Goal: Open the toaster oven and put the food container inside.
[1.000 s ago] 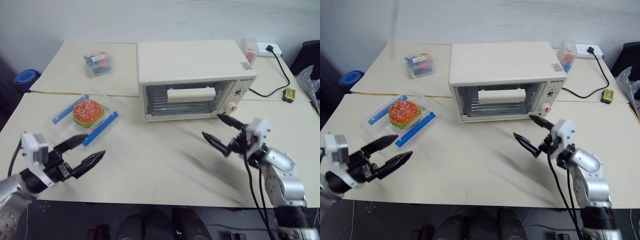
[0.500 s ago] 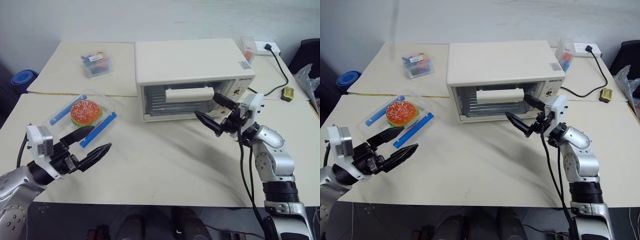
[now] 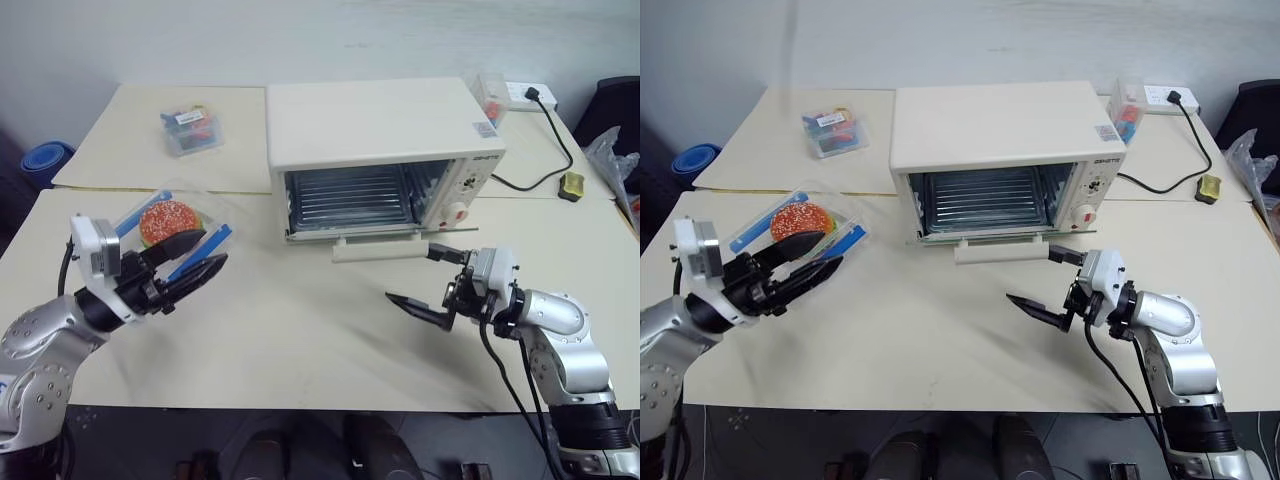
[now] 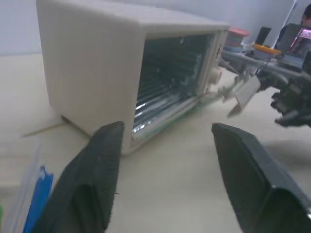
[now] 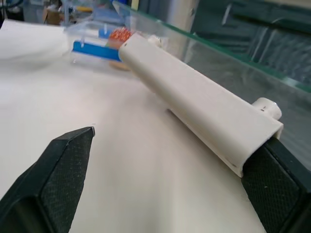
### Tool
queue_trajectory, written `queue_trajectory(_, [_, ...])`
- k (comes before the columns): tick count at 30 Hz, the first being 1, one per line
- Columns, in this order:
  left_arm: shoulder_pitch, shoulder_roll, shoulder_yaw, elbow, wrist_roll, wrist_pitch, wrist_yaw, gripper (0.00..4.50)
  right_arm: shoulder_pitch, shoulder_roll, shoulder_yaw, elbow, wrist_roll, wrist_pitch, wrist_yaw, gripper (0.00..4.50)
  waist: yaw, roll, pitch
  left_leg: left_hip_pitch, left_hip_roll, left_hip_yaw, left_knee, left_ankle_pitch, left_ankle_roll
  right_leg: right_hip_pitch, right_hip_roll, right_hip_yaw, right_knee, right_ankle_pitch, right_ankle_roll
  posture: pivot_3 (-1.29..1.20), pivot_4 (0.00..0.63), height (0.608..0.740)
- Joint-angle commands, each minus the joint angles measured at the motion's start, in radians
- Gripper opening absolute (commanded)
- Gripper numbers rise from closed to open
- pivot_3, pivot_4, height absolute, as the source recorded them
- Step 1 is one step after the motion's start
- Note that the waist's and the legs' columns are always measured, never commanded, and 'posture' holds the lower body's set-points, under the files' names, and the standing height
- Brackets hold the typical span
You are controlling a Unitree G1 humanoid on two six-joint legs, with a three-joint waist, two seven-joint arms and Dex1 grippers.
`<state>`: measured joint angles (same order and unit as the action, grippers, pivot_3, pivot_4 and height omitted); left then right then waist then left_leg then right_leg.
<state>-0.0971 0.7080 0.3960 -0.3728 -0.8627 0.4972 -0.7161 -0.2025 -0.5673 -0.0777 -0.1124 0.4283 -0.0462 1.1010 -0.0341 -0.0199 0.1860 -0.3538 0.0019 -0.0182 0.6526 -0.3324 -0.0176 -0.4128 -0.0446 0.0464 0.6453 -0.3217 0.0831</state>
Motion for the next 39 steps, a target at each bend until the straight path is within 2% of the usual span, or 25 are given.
queue_trajectory(1, [-0.097,0.003,-0.073,0.054,0.050,0.008,-0.006,1.69,-0.001,-0.012,0.003,-0.044,0.001,-0.039,0.014,4.50,0.004,0.000,0.000,0.000,0.000,0.000,0.000,0.000,0.000,0.000,0.000,0.000,0.000,0.000,0.000,0.00,0.150,0.740])
queue_trajectory(6, [-0.267,-0.042,-0.216,0.153,0.152,-0.015,-0.019,0.06,0.007,-0.023,0.010,-0.046,-0.016,-0.053,0.025,4.50,0.006,0.000,0.000,-0.001,0.000,0.000,0.001,0.000,-0.001,0.000,0.000,-0.001,-0.001,0.000,0.000,0.00,0.150,0.740])
queue_trajectory(7, [-0.297,-0.059,-0.242,0.180,0.174,-0.027,-0.026,0.03,0.011,-0.024,0.011,-0.047,-0.018,-0.056,0.025,4.50,0.007,0.000,0.000,-0.001,0.000,0.000,0.001,0.000,-0.001,0.000,0.000,-0.001,-0.001,0.000,0.000,0.00,0.150,0.740])
queue_trajectory(14, [-0.414,-0.174,-0.400,0.300,0.299,-0.105,-0.114,0.03,0.073,-0.045,-0.012,-0.058,-0.026,-0.046,0.004,4.50,0.009,0.000,0.000,-0.001,0.000,0.000,0.001,0.003,-0.006,0.000,0.001,0.000,-0.001,0.000,0.000,0.00,0.150,0.740])
queue_trajectory(20, [-0.382,-0.176,-0.468,0.279,0.367,-0.118,-0.175,0.03,0.195,-0.070,-0.087,-0.066,-0.016,-0.057,-0.025,4.50,0.010,0.000,0.000,-0.002,0.000,0.000,0.004,0.003,-0.005,0.000,0.000,0.000,-0.001,0.000,0.001,0.00,0.150,0.740])
queue_trajectory(25, [-0.328,-0.214,-0.478,0.266,0.418,-0.095,-0.096,0.03,0.313,-0.078,-0.176,-0.063,-0.020,-0.078,-0.066,4.50,0.008,0.000,0.000,-0.001,-0.001,0.000,0.006,0.000,0.000,0.002,0.000,0.001,0.001,0.001,0.001,0.00,0.150,0.740])
queue_trajectory(29, [-0.265,-0.247,-0.549,0.262,0.539,-0.133,-0.021,0.03,0.357,-0.050,-0.257,-0.074,0.037,-0.089,-0.106,4.50,0.008,0.000,0.000,0.000,-0.001,0.000,0.007,0.000,0.000,0.003,0.000,0.001,0.002,0.001,0.002,0.00,0.150,0.740])
queue_trajectory(35, [-0.188,-0.284,-0.531,0.222,0.572,-0.159,0.032,0.03,0.250,-0.085,-0.238,-0.050,0.053,-0.036,-0.091,4.50,0.005,0.000,0.000,0.001,0.000,0.001,0.007,0.000,0.000,0.003,0.001,0.003,0.003,0.001,0.003,0.00,0.150,0.740])
queue_trajectory(39, [-0.062,-0.286,-0.401,0.076,0.487,-0.221,0.043,0.93,0.130,-0.101,-0.192,-0.045,0.134,0.029,0.003,4.50,0.003,0.000,0.000,0.001,0.000,0.001,0.007,0.000,0.000,0.003,0.001,0.003,0.003,0.001,0.003,0.00,0.150,0.740])
